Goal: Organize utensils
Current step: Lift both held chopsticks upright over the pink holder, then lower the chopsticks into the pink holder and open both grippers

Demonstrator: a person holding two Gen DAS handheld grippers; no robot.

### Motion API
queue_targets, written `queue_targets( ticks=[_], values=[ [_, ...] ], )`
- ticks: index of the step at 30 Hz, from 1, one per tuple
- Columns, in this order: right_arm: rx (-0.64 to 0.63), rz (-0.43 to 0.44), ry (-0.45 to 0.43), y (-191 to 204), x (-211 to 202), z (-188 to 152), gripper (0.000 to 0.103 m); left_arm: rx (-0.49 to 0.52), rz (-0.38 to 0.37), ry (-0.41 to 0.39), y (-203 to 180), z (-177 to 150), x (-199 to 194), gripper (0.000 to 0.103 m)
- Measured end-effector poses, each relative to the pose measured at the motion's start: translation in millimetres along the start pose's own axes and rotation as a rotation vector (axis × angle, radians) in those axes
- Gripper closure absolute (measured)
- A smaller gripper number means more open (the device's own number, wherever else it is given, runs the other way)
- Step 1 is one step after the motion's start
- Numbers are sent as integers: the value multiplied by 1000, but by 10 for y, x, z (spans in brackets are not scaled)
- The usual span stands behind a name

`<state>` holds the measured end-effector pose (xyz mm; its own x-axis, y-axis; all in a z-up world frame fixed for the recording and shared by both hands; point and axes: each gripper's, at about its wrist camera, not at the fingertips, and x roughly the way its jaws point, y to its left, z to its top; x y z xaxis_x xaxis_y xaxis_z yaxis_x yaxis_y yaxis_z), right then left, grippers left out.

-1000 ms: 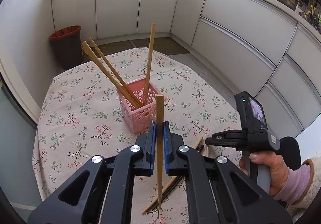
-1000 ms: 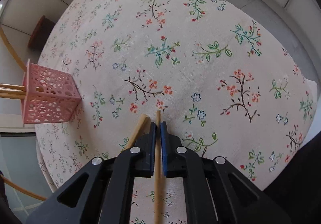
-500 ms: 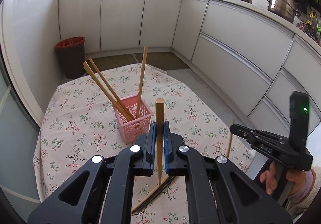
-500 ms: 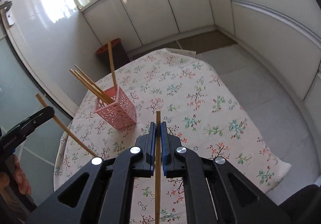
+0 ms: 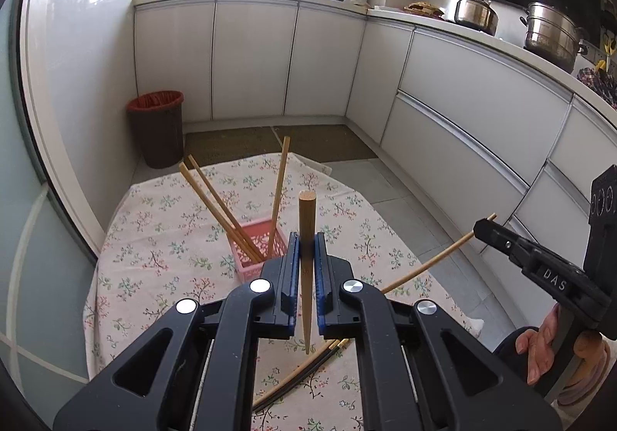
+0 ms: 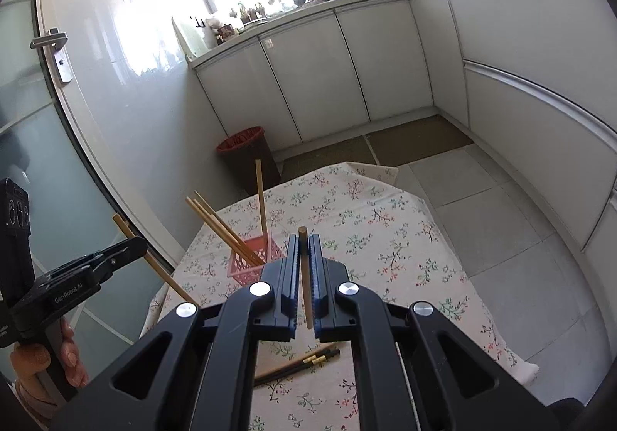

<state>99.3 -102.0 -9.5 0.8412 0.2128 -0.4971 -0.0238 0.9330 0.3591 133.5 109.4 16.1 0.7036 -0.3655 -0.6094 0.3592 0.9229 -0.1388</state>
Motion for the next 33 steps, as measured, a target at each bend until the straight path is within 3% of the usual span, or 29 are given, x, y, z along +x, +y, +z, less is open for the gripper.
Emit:
queue_targets(
  ticks=[11, 19, 24, 27, 28, 30, 33],
  values=[
    [-3, 60, -110, 191, -113, 695, 98, -24, 98, -95, -10, 546, -102, 97],
    [-17, 91, -142, 377, 60, 940, 98, -59, 173, -169, 140, 852, 40, 97],
    [-33, 93, -138, 470, 297, 941, 98, -99, 186, -133, 312, 787, 343, 96],
    [-39, 91, -118, 509, 455, 899, 98, -106, 193, -54, 388, 620, 612, 95],
    [-44, 89, -113, 534, 503, 884, 98, -100, 201, -41, 406, 582, 657, 92],
    [-50, 86, -108, 570, 586, 881, 98, -118, 196, -58, 460, 513, 640, 65],
    [-56, 84, -101, 631, 699, 894, 98, -166, 179, -160, 552, 531, 402, 63]
  ],
)
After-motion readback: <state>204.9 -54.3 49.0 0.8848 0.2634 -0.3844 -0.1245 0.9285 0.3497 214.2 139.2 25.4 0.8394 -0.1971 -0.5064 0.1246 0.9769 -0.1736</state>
